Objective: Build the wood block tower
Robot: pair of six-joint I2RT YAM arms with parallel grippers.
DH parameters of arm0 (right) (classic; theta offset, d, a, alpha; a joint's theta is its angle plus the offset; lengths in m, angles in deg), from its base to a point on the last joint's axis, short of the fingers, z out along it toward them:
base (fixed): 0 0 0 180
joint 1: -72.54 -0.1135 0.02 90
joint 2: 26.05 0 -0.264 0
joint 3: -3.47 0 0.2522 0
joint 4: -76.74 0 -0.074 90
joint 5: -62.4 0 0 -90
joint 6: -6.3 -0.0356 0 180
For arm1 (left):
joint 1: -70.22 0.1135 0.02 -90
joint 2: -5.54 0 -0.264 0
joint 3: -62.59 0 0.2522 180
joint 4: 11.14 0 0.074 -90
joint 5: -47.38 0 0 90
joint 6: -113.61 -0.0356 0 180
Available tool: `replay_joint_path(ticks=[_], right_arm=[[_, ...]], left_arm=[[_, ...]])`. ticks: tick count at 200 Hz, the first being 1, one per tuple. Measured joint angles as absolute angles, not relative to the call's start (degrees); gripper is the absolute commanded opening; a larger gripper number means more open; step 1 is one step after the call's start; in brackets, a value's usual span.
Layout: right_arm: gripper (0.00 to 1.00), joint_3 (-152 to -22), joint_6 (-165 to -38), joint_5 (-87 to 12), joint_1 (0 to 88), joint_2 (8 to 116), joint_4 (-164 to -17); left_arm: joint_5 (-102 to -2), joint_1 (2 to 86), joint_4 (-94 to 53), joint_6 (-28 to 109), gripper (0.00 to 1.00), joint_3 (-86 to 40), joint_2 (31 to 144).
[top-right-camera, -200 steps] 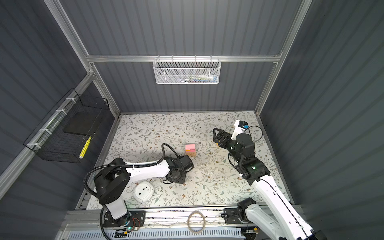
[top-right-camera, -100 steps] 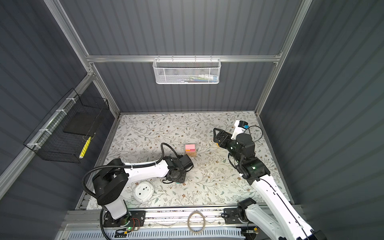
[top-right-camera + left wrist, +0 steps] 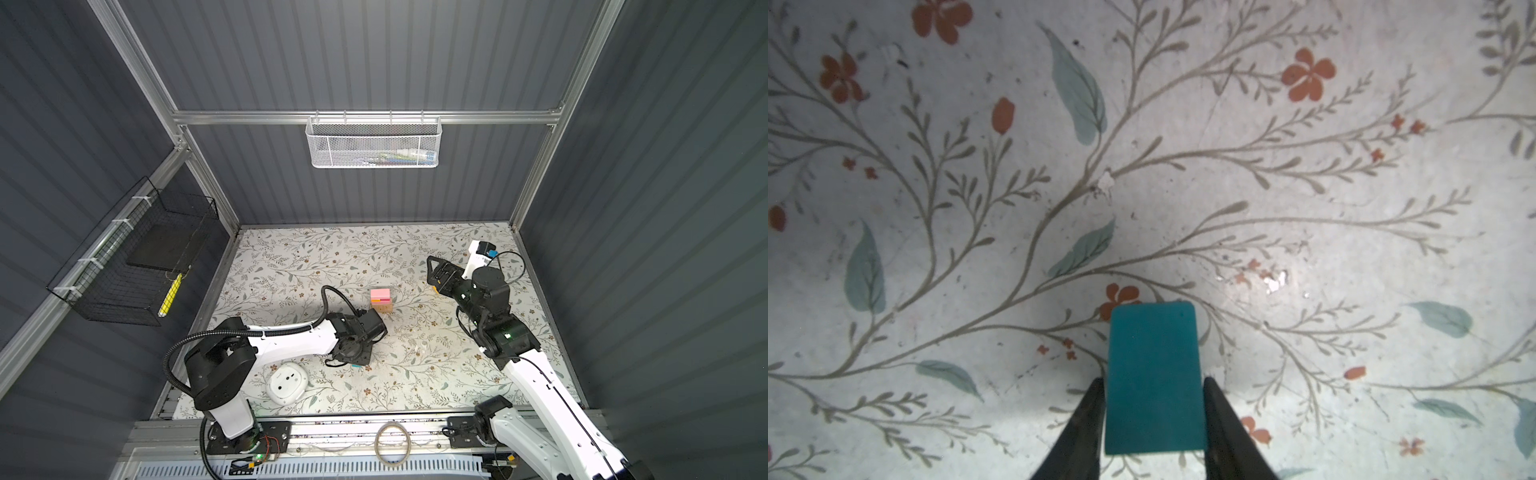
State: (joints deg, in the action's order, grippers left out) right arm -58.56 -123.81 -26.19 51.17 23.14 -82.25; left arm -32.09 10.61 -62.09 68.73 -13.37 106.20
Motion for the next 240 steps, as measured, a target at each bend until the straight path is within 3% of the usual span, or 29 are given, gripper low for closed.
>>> replay_joint_path(ticks=[37, 134, 198, 240], right_arm=[[0.89, -58.56, -123.81, -26.23, 51.17, 23.25, -82.27], [0.89, -58.56, -124.03, -26.39, 51.20, 23.86, -82.25], [0.89, -58.56, -124.01, -26.41, 51.20, 23.95, -82.25], [0.89, -58.56, -124.01, -26.47, 51.24, 24.03, -82.27]], left_arm=[[-32.09, 10.61, -62.09, 69.10, 0.52, -13.37, 106.15], [-32.07, 10.61, -62.09, 69.30, 0.41, -13.37, 106.15], [-31.96, 10.61, -62.27, 69.28, 0.16, -14.11, 106.13], [-31.13, 10.61, -64.65, 68.18, 0.13, -15.62, 103.03]])
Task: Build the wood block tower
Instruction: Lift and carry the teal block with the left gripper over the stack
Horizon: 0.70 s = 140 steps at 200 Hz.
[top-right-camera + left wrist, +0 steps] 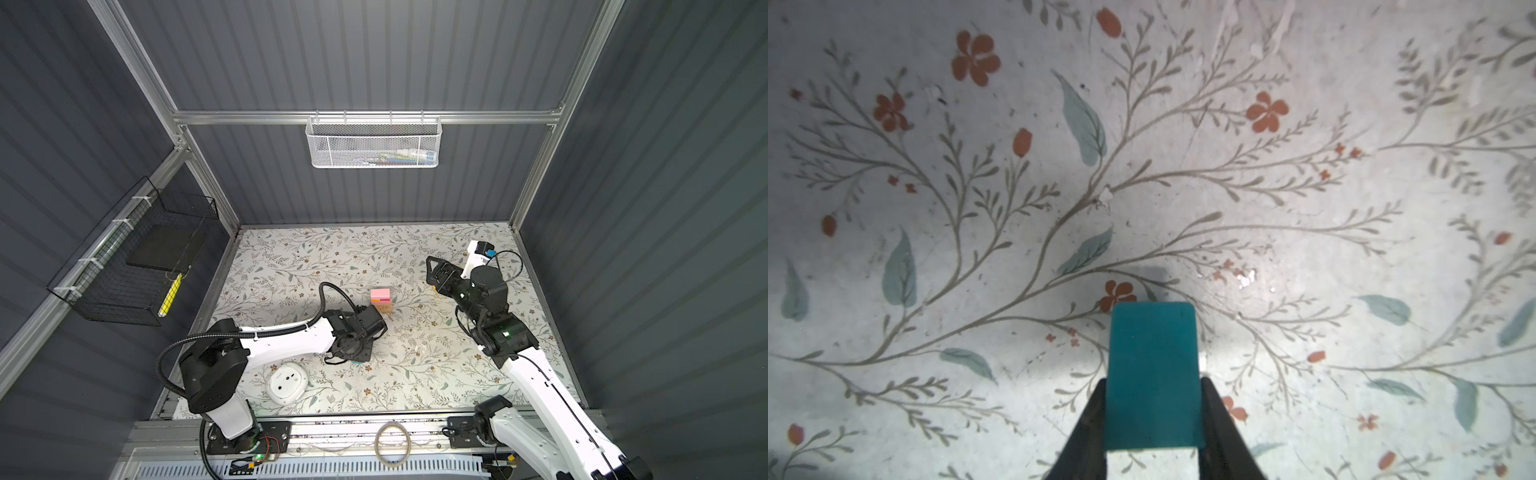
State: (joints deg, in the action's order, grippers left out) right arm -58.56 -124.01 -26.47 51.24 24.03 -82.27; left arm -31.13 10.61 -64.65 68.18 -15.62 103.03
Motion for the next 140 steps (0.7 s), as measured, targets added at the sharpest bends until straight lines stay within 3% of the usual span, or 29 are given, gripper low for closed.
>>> replay_joint_path(ticks=[86, 140], right_arm=[[0.91, -58.56, -123.99, -27.96, 51.54, 24.14, -82.25], [0.92, -58.56, -123.68, -28.66, 52.27, 23.09, -81.90]], left_arm=[[-24.55, 11.29, -75.27, 49.19, 0.14, -36.32, 97.63], [-28.84, 18.02, -75.18, 32.69, 0.15, -47.44, 97.76]])
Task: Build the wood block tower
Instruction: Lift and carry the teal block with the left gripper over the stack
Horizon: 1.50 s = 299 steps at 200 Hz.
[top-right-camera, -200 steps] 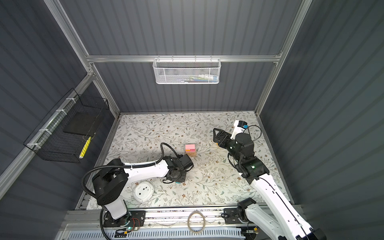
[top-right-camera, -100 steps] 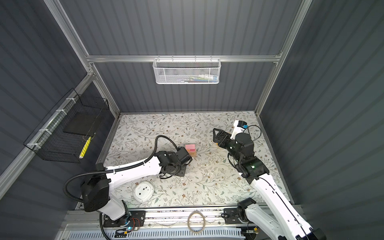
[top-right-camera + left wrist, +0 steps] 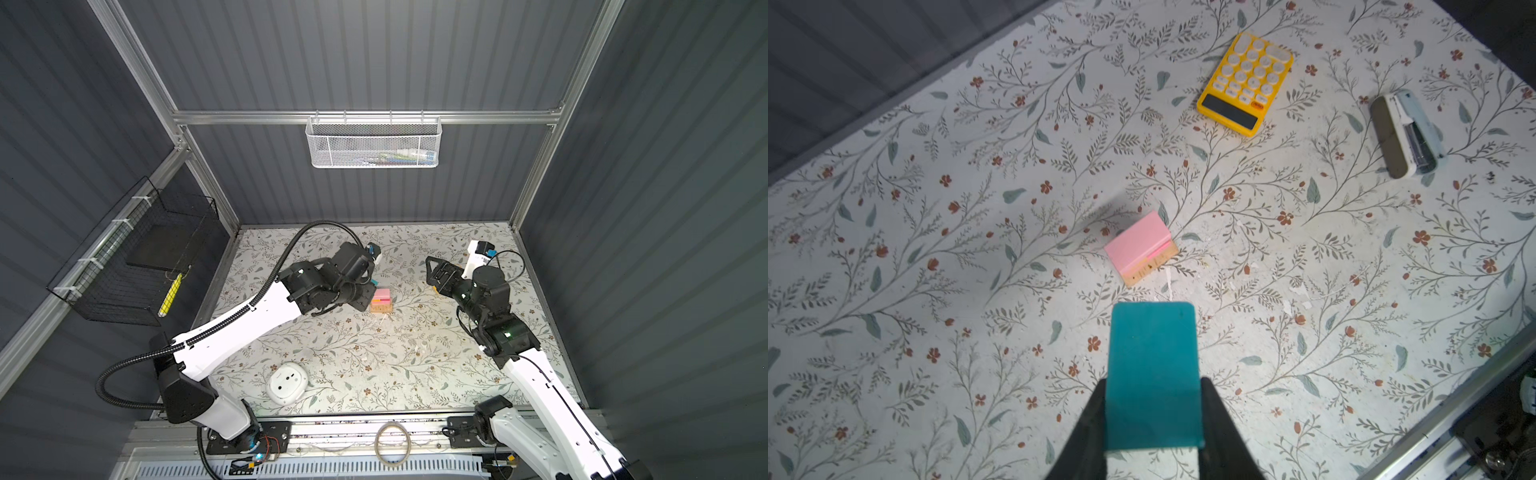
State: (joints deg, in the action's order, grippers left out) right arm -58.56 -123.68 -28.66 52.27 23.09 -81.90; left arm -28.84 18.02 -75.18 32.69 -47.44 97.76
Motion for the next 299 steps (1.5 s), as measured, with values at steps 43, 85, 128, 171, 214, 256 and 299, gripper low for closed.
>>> replay_joint_path(ticks=[43, 85, 128, 171, 214, 256, 299], right_arm=[[0.93, -58.30, -123.51, -28.61, 53.77, 20.93, -80.99], [0.95, -57.40, -123.51, -28.31, 55.98, 19.25, -80.77], [0.95, -57.29, -123.49, -28.75, 57.71, 19.66, -80.40], [0.95, -57.29, -123.31, -29.69, 59.24, 20.51, -79.96], [0.95, -57.29, -123.22, -30.67, 60.51, 21.06, -79.96], [0.94, -57.29, -123.14, -31.98, 61.16, 23.25, -80.02], [0.94, -57.29, -123.14, -33.03, 61.64, 24.58, -80.13]], left_arm=[[-32.99, 20.77, -76.41, 19.99, 0.13, -56.62, 102.22], [-38.26, 20.86, -79.18, 8.21, 0.13, -57.10, 107.03], [-43.28, 23.00, -84.50, -0.84, 0.12, -60.47, 112.41], [-47.61, 25.76, -87.49, -8.56, 0.13, -64.54, 117.54], [-49.47, 26.50, -90.31, -14.87, 0.13, -70.26, 122.92], [-50.06, 26.83, -94.20, -19.49, 0.14, -78.15, 129.02], [-50.13, 26.98, -97.89, -23.42, 0.16, -80.73, 132.58]])
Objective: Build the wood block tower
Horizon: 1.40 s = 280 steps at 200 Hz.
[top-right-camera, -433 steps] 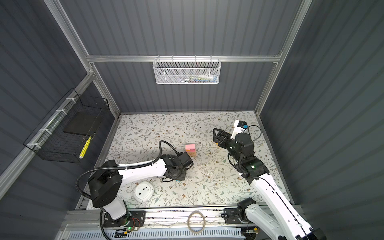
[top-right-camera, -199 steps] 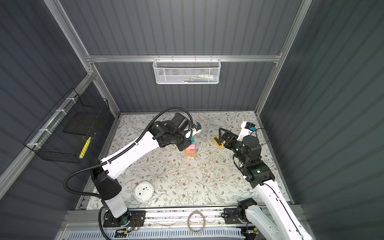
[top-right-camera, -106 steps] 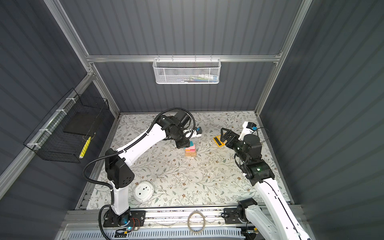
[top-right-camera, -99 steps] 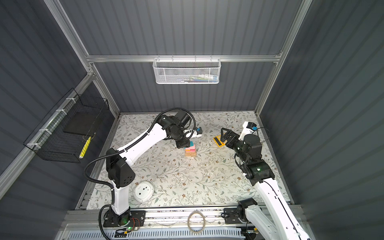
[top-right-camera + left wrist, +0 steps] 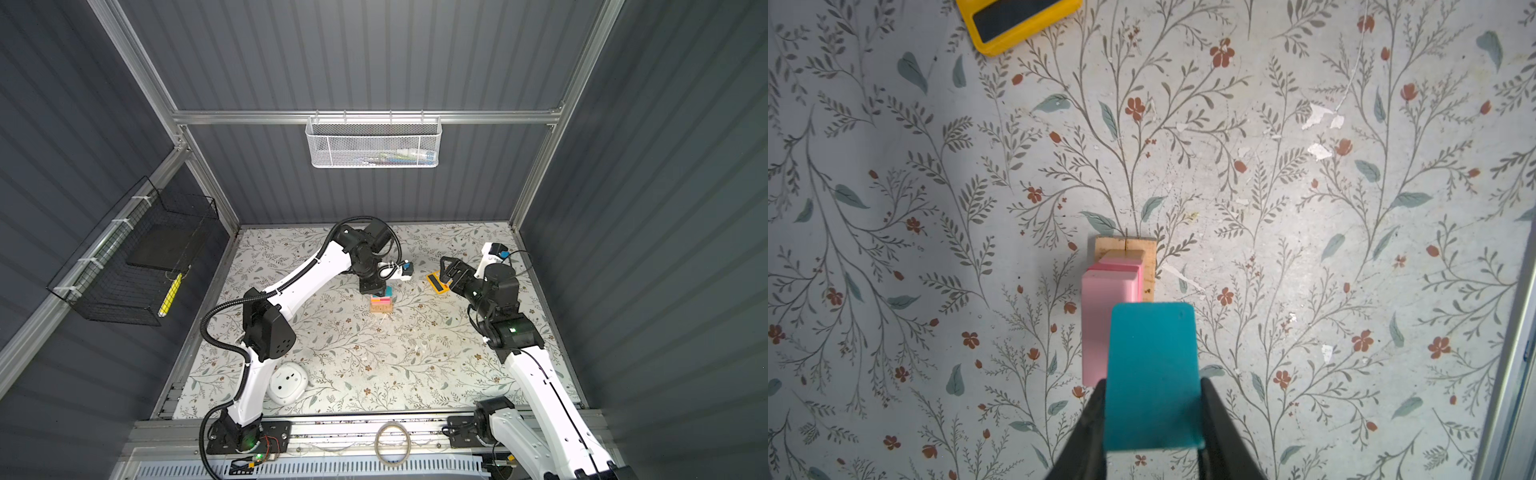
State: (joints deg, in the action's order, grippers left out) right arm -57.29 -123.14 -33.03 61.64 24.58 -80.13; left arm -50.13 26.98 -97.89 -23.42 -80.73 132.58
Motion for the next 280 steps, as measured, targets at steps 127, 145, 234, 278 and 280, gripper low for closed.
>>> replay_joint_path(ticks=[127, 145, 234, 278, 280], right_arm=[[0.93, -57.29, -123.18, -35.08, 62.12, 27.60, -82.10], [0.93, -57.29, -123.22, -35.17, 62.17, 27.90, -82.25], [0.93, -57.29, -123.33, -35.37, 62.71, 28.45, -82.36], [0.93, -57.29, -123.35, -35.54, 62.82, 28.60, -82.60], [0.93, -57.29, -123.35, -35.57, 62.82, 28.60, -82.60]], left_arm=[[-49.91, 28.66, -99.23, -25.98, 0.15, -83.86, 136.23], [-49.93, 28.66, -99.18, -25.98, 0.16, -83.88, 136.34], [-49.99, 28.66, -98.57, -25.96, 0.17, -84.54, 138.57], [-49.99, 28.64, -98.57, -25.93, 0.18, -84.71, 139.29], [-49.99, 28.64, -98.57, -25.93, 0.18, -84.73, 139.29]])
